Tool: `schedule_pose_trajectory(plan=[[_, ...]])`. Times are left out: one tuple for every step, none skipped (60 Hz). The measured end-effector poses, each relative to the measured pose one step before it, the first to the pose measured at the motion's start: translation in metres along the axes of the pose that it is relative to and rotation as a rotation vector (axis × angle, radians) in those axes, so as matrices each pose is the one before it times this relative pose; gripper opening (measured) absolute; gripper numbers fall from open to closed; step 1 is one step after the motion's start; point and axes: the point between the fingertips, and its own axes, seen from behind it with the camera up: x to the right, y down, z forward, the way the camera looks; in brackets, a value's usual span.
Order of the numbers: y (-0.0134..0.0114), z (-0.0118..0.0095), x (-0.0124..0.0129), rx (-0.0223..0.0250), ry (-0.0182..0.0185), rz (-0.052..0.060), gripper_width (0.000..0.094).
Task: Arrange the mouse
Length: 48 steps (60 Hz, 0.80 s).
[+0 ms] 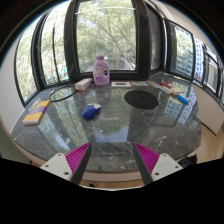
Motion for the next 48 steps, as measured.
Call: schedule_pose_trajectory(plan=[[-0.00191, 0.00711, -0.01067, 0.00543, -0.01607, -0.0019, 0.0851], [-0.00227, 0.00797, -0.01038, 0.00663, -0.01608, -0.0028, 0.0854], [-0.0029, 0.00841, -0.00885, 0.00733, -0.01292, -0.0032, 0.0855], [-0.0031, 0.00903, -0.00772, 0.00699, -0.00914, -0.0036, 0.0855], [-0.00233, 0.00914, -0.00686, 0.00398, -0.00686, -0.0033, 0.0857], [-0.00236, 0.00893, -0.00594, 0.00164, -0.00354, -0.0026, 0.0855], [-0.00228, 0.00911, -0.00582, 0.00106, -0.00296, -0.0019, 0.0854], [-0.00288, 0.00922, -0.00557, 0.00129, -0.00362, -0.0007, 0.0855], [-0.00354, 0.00894, -0.00561, 0.00395, -0.00398, 0.0009, 0.0854], [-0.00404, 0.00863, -0.0052, 0.00537, -0.00422, 0.002, 0.0857], [-0.00397, 0.00858, -0.00453, 0.00465, -0.00287, 0.0024, 0.0857], [-0.00341, 0.00969, -0.00473, 0.00371, -0.00139, 0.0029, 0.0855], [-0.00445, 0.00783, -0.00304, 0.00298, -0.00169, 0.0015, 0.0857], [-0.00418, 0.00816, -0.0032, 0.00585, -0.00074, 0.0027, 0.0857], [-0.00436, 0.00833, -0.00283, 0.0077, -0.0004, 0.0022, 0.0856], [-0.00459, 0.00739, -0.0024, 0.00552, 0.00248, 0.001, 0.0855], [-0.00346, 0.00749, -0.0016, 0.00466, 0.00265, -0.0001, 0.0854], [-0.00256, 0.00738, -0.00159, 0.0015, 0.00379, -0.0022, 0.0854], [-0.00172, 0.00783, -0.00147, -0.00247, 0.00322, -0.0038, 0.0855], [-0.00121, 0.00736, -0.00207, -0.00446, 0.00203, -0.0049, 0.0852], [-0.00113, 0.00732, -0.00152, -0.00514, 0.00299, -0.0049, 0.0852], [-0.00143, 0.00564, 0.00381, -0.00241, 0.00137, -0.0031, 0.0851], [-0.00325, 0.00816, -0.00335, -0.00136, 0.00942, -0.0025, 0.0854], [-0.00183, 0.00605, 0.00001, -0.00101, 0.00785, -0.0015, 0.0855], [-0.00133, 0.00567, -0.00028, -0.00251, 0.00662, 0.0, 0.0852], [-0.00125, 0.00589, -0.00064, -0.00439, 0.00556, 0.0018, 0.0852], [-0.00126, 0.00496, -0.00052, -0.00478, 0.005, 0.0027, 0.0851], [-0.00111, 0.00496, -0.00013, -0.00432, 0.00433, 0.0035, 0.085], [-0.0019, 0.00454, 0.00191, -0.00119, 0.00255, 0.0055, 0.085], [-0.00126, 0.00444, -0.00091, -0.00283, 0.00332, 0.0053, 0.085], [-0.00079, 0.00385, -0.00007, -0.00413, 0.00426, 0.0052, 0.0854], [-0.00114, 0.00341, 0.00035, -0.00292, 0.00721, 0.002, 0.0857], [-0.00114, 0.00329, 0.0, -0.00249, 0.00507, 0.0005, 0.085], [-0.00109, 0.00321, -0.00005, -0.00243, 0.0045, -0.001, 0.0849], [-0.0011, 0.00333, 0.00204, 0.00033, 0.00453, -0.002, 0.084], [-0.00081, 0.00246, -0.00062, -0.00172, 0.00594, -0.001, 0.0832], [-0.00076, 0.00242, -0.00044, -0.00189, 0.00481, -0.0017, 0.082], [-0.00067, 0.00231, -0.00044, -0.0023, 0.00404, -0.0028, 0.0809], [-0.00052, 0.00213, -0.00066, -0.0021, 0.00397, -0.0035, 0.0793], [-0.0003, 0.00214, -0.00078, -0.00297, 0.00299, -0.0052, 0.0781], [-0.00163, 0.0025, 0.00036, 0.00076, 0.00382, -0.0072, 0.0771], [-0.00214, 0.00185, -0.00122, 0.00542, 0.0012, -0.0066, 0.0752], [-0.00093, 0.00154, -0.00149, 0.00029, -0.00065, -0.0061, 0.0724], [-0.00087, 0.00154, -0.00178, -0.00035, -0.00265, -0.0041, 0.0694], [-0.00094, 0.00131, -0.00137, -0.00049, -0.00326, -0.0027, 0.0657], [-0.00089, 0.00129, -0.00146, -0.00077, -0.00401, -0.0009, 0.0611], [-0.00105, -0.00005, -0.00084, -0.00232, -0.0032, 0.0003, 0.0556], [-0.00082, 0.00241, -0.00184, -0.00156, -0.00511, 0.0014, 0.0505]])
